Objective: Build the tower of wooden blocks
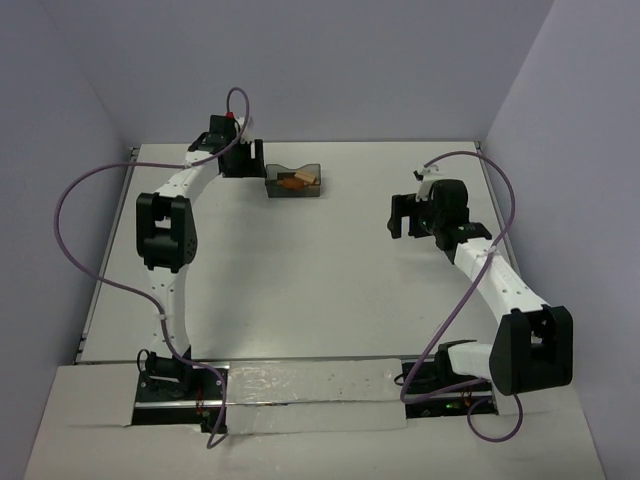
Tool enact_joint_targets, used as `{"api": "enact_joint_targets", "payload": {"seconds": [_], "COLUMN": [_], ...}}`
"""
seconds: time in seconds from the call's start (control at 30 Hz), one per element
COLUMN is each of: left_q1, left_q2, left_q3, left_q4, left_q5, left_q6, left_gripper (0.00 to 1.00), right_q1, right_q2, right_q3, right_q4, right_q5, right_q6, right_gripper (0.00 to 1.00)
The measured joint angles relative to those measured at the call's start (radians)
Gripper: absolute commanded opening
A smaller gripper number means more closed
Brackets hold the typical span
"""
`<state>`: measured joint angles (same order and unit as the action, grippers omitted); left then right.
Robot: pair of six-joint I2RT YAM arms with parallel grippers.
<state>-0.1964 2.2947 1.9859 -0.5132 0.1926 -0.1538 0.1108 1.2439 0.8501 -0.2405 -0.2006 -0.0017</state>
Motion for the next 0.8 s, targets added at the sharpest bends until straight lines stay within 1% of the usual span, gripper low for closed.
{"api": "enact_joint_targets", "payload": {"seconds": [0.2,0.37,0.47,0.5,0.6,0.63,0.73,0.77,0.8], "left_q1": [-0.013,-0.03,-0.035,-0.036,-0.038,-0.039,-0.042,-0.043,-0.044], "left_q2": [0.047,0.085,0.11,0.118,0.146,0.155,0.161,0.161,0.161], "left_q3": [0.027,0.058,0.076,0.081,0.106,0.113,0.116,0.116,0.116], "left_q4": [-0.002,-0.002,-0.002,-0.002,-0.007,-0.008,-0.013,-0.016,-0.016], "left_q5": [-0.011,-0.031,-0.047,-0.052,-0.072,-0.082,-0.111,-0.121,-0.128], "left_q6": [-0.007,-0.013,-0.018,-0.02,-0.023,-0.023,-0.024,-0.023,-0.022], "left_gripper": [0.78,0.72,0.65,0.61,0.52,0.52,0.42,0.39,0.32], "right_q1": [0.0,0.0,0.0,0.0,0.0,0.0,0.0,0.0,0.0], "right_q2": [0.012,0.019,0.023,0.023,0.024,0.026,0.034,0.037,0.04], "right_q3": [0.001,0.001,0.001,0.001,0.001,0.001,0.005,0.007,0.009], "right_q4": [0.0,0.0,0.0,0.0,0.0,0.0,-0.001,-0.001,-0.001], "right_q5": [0.003,0.011,0.015,0.016,0.018,0.018,0.02,0.02,0.021], "right_q6": [0.0,0.0,0.0,0.0,0.0,0.0,0.0,0.0,0.0], "right_gripper": [1.0,1.0,1.0,1.0,1.0,1.0,1.0,1.0,1.0]}}
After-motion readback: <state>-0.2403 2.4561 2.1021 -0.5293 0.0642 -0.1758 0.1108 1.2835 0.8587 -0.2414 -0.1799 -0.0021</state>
